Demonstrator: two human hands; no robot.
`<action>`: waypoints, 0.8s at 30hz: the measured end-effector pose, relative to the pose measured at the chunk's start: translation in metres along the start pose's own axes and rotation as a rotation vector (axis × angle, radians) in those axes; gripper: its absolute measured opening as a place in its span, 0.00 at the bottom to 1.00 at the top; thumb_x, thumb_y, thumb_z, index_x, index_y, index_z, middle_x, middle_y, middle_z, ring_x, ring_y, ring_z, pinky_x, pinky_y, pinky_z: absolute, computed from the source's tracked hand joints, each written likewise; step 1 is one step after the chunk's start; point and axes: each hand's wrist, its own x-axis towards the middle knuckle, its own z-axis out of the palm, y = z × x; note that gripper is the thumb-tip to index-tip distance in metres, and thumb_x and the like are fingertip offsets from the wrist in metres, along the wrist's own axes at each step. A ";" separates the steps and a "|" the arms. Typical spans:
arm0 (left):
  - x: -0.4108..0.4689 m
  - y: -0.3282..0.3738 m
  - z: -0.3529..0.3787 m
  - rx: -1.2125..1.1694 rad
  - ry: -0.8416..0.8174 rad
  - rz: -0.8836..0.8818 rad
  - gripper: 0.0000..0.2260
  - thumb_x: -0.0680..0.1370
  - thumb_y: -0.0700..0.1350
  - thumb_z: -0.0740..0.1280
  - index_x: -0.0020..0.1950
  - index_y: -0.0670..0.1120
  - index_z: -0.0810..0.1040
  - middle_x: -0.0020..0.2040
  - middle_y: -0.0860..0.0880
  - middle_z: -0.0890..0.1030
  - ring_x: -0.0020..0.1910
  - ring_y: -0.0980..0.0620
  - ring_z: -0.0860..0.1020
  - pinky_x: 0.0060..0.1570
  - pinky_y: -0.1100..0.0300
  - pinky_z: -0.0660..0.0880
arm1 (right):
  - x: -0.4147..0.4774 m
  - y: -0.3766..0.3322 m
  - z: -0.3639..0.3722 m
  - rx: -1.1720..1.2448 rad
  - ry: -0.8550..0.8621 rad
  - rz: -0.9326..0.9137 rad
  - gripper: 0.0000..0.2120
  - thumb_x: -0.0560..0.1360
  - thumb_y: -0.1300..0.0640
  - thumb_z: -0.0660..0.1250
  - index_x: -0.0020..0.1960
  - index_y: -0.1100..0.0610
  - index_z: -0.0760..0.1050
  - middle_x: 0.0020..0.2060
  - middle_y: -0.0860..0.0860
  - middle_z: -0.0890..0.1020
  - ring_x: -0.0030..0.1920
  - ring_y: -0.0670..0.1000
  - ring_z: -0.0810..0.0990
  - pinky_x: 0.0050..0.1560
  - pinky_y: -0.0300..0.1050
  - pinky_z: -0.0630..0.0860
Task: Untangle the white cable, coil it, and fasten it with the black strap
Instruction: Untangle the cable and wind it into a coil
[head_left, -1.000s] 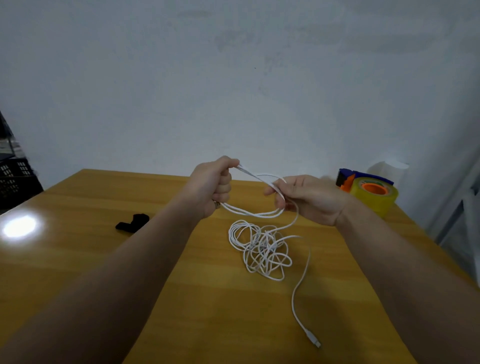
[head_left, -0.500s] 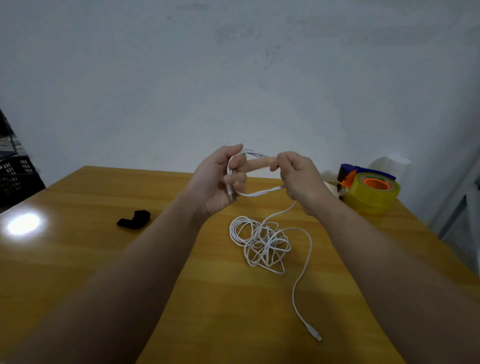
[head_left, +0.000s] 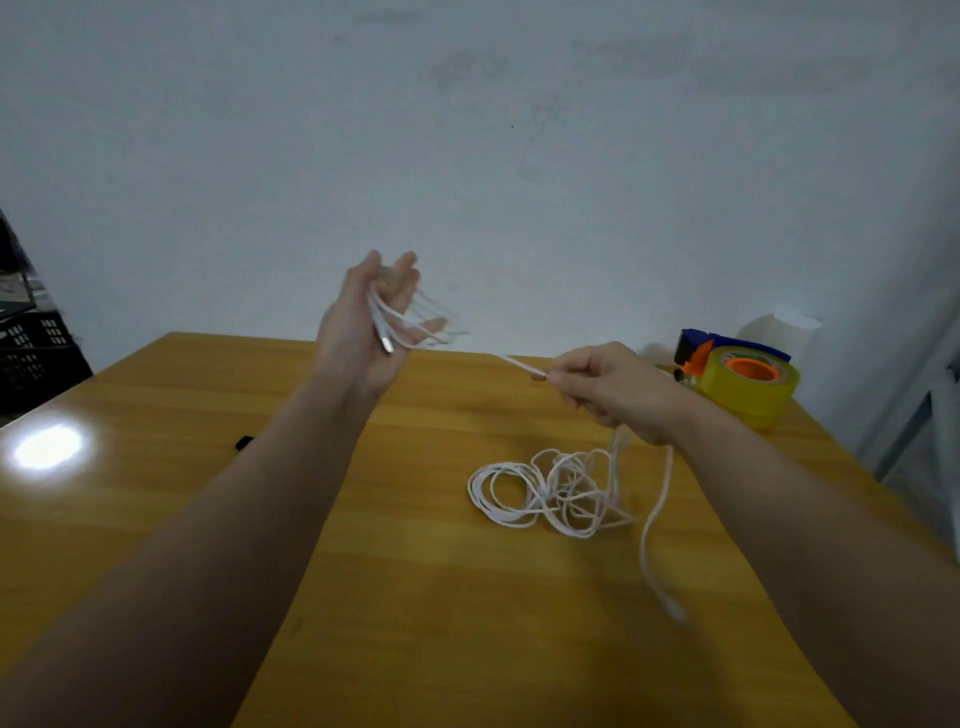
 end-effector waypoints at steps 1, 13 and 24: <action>0.003 0.005 -0.007 0.010 0.050 0.018 0.18 0.82 0.49 0.58 0.32 0.48 0.65 0.63 0.42 0.77 0.68 0.49 0.71 0.62 0.37 0.68 | -0.002 0.005 -0.005 -0.001 0.010 0.020 0.08 0.78 0.58 0.63 0.46 0.56 0.81 0.26 0.47 0.70 0.25 0.47 0.59 0.24 0.39 0.55; 0.007 -0.030 -0.007 0.435 0.145 -0.100 0.17 0.83 0.51 0.55 0.37 0.45 0.69 0.67 0.43 0.75 0.71 0.47 0.67 0.63 0.52 0.65 | -0.006 -0.032 0.005 -1.011 -0.103 -0.257 0.10 0.78 0.51 0.63 0.55 0.46 0.80 0.44 0.45 0.70 0.43 0.44 0.68 0.46 0.47 0.70; -0.011 -0.045 0.022 0.858 -0.146 -0.224 0.17 0.83 0.52 0.52 0.41 0.42 0.67 0.36 0.43 0.79 0.31 0.46 0.81 0.32 0.58 0.77 | -0.006 -0.068 0.016 -1.042 -0.118 -0.317 0.07 0.77 0.52 0.65 0.51 0.49 0.81 0.45 0.45 0.76 0.49 0.47 0.73 0.46 0.47 0.71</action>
